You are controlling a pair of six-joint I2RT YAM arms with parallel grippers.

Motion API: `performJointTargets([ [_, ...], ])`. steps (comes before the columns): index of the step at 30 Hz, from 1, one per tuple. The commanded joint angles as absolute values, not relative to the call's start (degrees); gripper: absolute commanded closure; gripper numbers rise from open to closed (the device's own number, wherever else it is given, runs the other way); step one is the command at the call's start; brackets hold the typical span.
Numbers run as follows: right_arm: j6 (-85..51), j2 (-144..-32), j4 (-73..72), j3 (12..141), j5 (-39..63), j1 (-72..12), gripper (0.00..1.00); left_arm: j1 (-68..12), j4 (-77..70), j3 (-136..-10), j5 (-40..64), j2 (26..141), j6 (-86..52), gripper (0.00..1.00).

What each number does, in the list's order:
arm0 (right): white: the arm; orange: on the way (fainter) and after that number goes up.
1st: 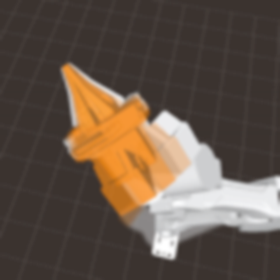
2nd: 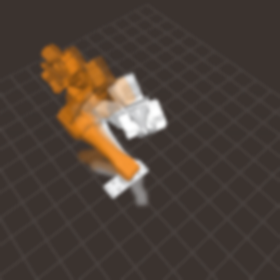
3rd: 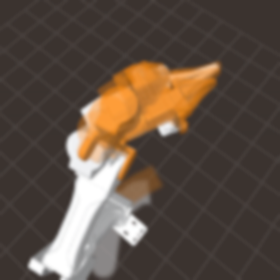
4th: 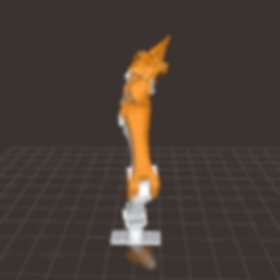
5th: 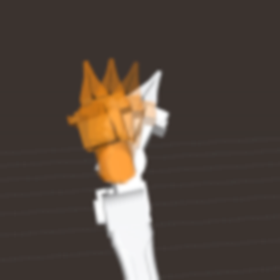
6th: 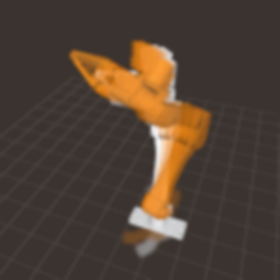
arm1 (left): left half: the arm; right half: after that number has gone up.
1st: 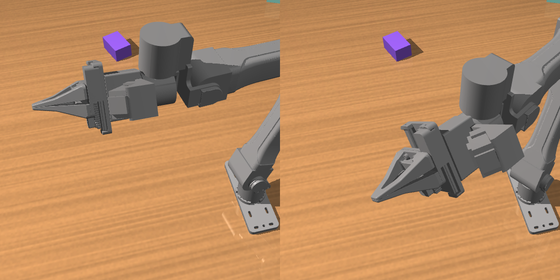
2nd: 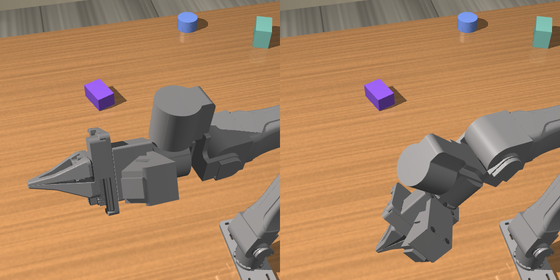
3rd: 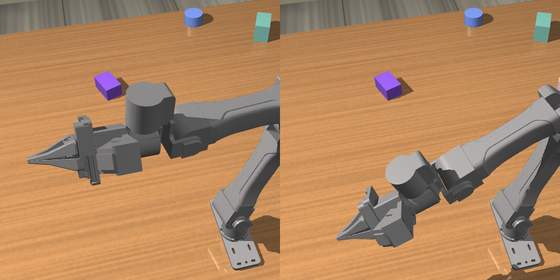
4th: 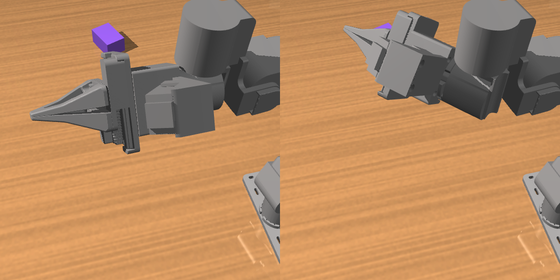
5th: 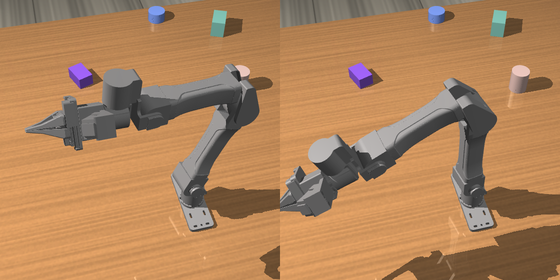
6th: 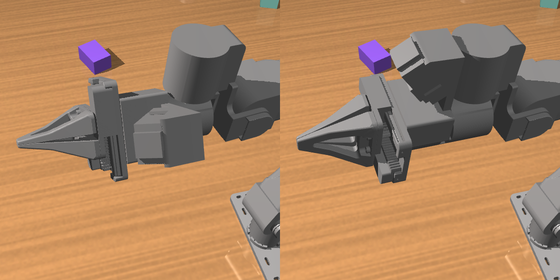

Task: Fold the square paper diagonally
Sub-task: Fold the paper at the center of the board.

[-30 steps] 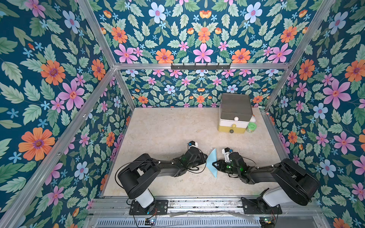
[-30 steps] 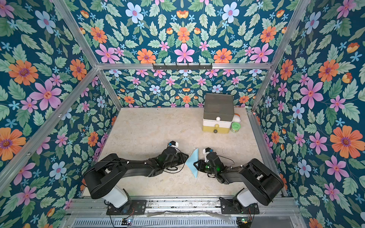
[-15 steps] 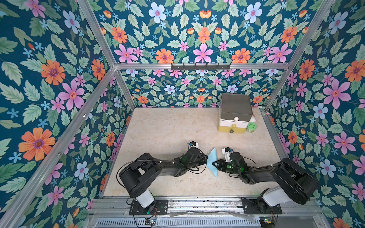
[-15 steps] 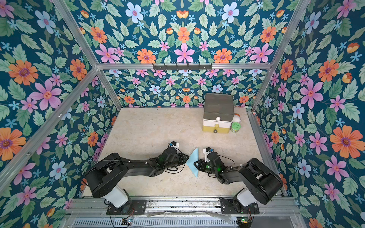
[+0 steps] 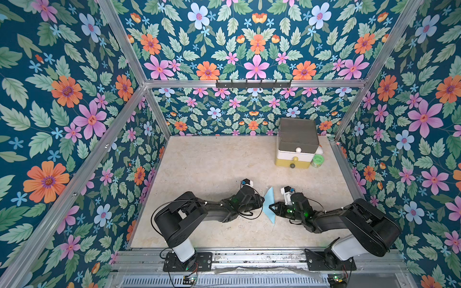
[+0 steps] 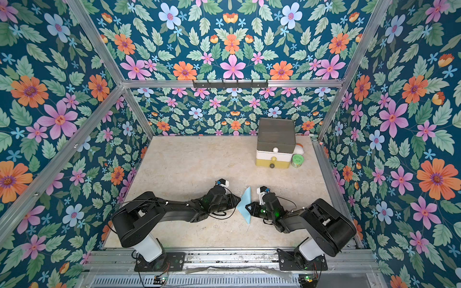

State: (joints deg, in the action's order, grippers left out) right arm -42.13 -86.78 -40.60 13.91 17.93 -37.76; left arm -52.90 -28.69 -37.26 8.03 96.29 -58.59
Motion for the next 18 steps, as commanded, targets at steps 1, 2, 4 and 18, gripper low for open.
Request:
performJointTargets([
  [1,-40.8,-87.6,-31.1,13.9,15.6,-37.8,0.79,-52.9,-29.2,-38.0,8.2,96.9,-58.2,0.69],
  [2,-40.7,-87.8,-31.3,13.9,15.6,-37.8,0.79,-52.9,-29.1,-38.1,8.1,97.4,-58.4,0.69],
  [4,-40.7,-87.7,-31.4,13.8,15.6,-37.7,0.79,-52.9,-29.2,-38.4,8.7,98.7,-58.6,0.7],
  [18,-41.1,-86.1,-29.4,13.8,13.9,-37.8,0.64,-52.9,-29.5,-36.2,7.5,100.6,-58.6,0.73],
])
